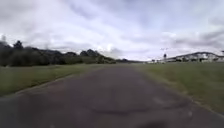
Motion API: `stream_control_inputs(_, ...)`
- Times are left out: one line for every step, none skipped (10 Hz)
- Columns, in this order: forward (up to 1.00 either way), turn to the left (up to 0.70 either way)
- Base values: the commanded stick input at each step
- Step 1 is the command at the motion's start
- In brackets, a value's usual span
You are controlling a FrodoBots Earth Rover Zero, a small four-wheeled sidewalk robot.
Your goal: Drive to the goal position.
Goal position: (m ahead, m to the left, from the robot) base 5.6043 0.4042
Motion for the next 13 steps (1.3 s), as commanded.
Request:
stream_control_inputs(0.70, 0.29)
stream_control_inputs(0.70, 0.06)
stream_control_inputs(0.70, 0.00)
stream_control_inputs(0.70, 0.00)
stream_control_inputs(0.70, 0.00)
stream_control_inputs(0.70, 0.00)
stream_control_inputs(0.70, 0.00)
stream_control_inputs(0.70, 0.00)
stream_control_inputs(0.70, 0.00)
stream_control_inputs(0.70, 0.00)
stream_control_inputs(0.70, 0.00)
stream_control_inputs(0.70, 0.00)
stream_control_inputs(0.70, 0.00)
